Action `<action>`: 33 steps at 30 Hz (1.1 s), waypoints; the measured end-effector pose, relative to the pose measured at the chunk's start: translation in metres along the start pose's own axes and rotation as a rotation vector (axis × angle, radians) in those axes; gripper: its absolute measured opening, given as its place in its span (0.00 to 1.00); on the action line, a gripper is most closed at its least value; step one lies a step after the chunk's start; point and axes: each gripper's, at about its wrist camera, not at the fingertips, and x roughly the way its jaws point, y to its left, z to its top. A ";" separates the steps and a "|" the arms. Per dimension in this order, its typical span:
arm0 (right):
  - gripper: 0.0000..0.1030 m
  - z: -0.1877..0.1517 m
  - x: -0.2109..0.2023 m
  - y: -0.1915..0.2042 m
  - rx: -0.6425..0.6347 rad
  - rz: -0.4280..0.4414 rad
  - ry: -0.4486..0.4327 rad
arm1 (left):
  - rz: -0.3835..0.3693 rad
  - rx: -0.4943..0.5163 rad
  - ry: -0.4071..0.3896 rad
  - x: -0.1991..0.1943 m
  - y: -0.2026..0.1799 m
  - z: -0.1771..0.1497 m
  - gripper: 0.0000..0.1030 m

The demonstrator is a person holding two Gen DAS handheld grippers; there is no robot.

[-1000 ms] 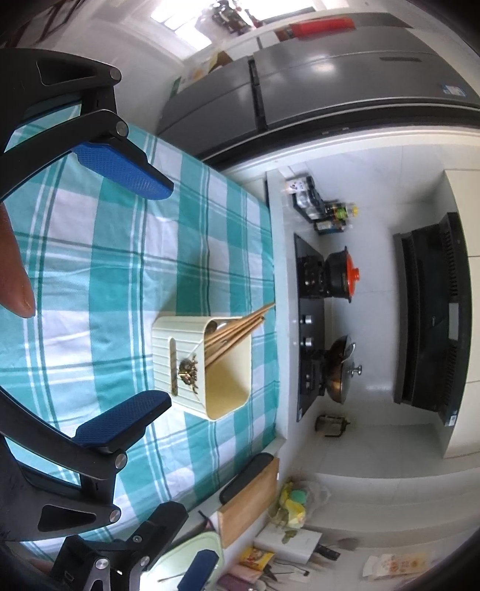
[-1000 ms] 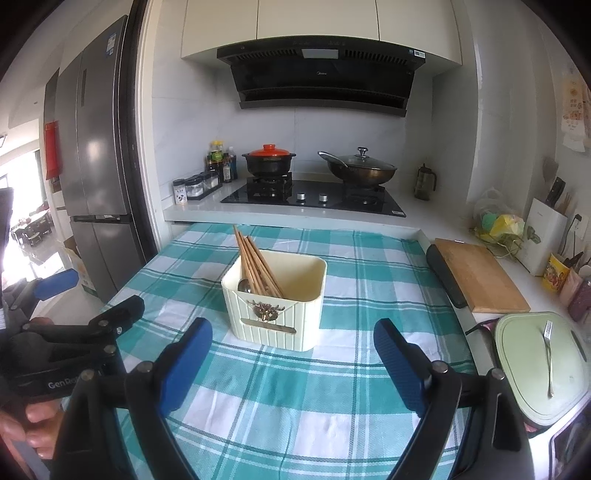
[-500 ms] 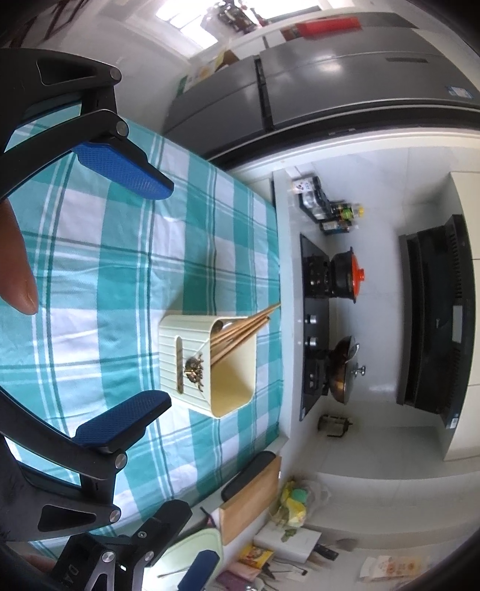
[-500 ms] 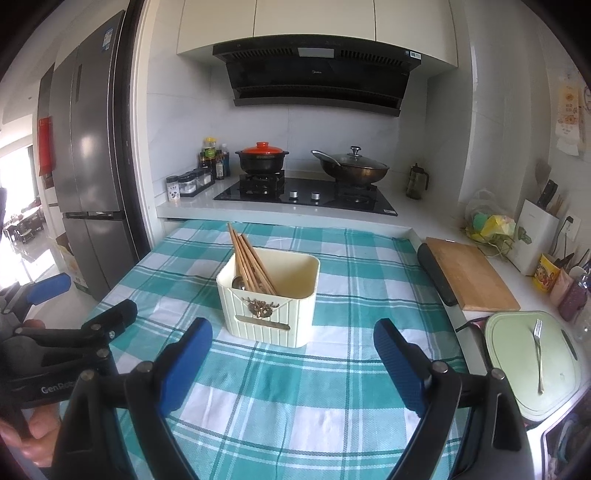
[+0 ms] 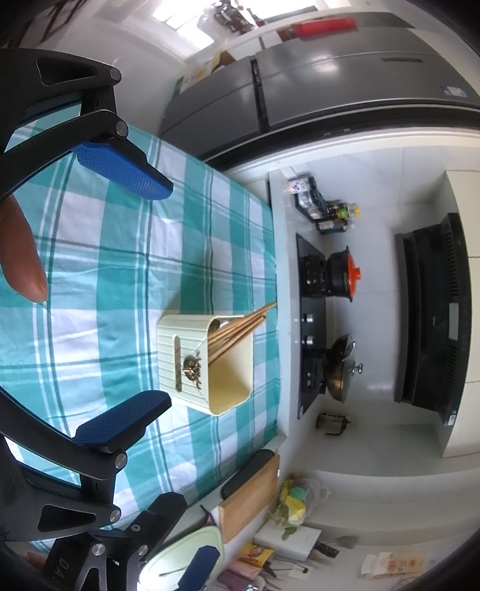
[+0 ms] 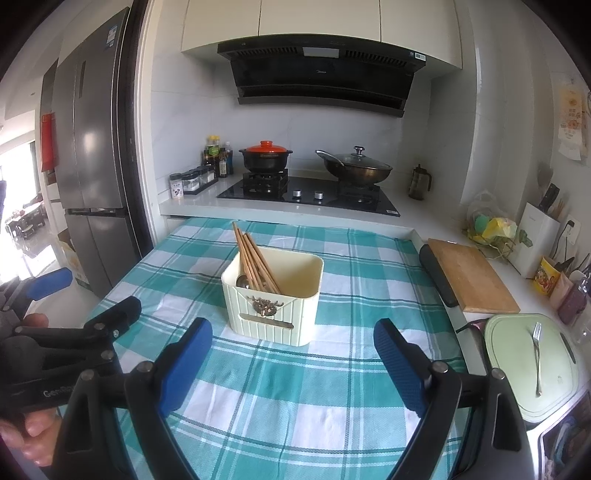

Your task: Organize utensils

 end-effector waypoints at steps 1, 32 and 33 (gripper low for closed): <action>0.88 0.000 -0.001 0.000 -0.001 0.003 -0.003 | 0.002 0.003 -0.005 -0.001 0.000 0.000 1.00; 0.88 -0.001 0.000 -0.002 -0.001 -0.011 0.026 | 0.003 0.027 -0.011 -0.003 -0.009 0.002 1.00; 0.88 -0.002 0.001 -0.002 -0.001 -0.012 0.026 | 0.001 0.028 -0.012 -0.002 -0.010 0.002 1.00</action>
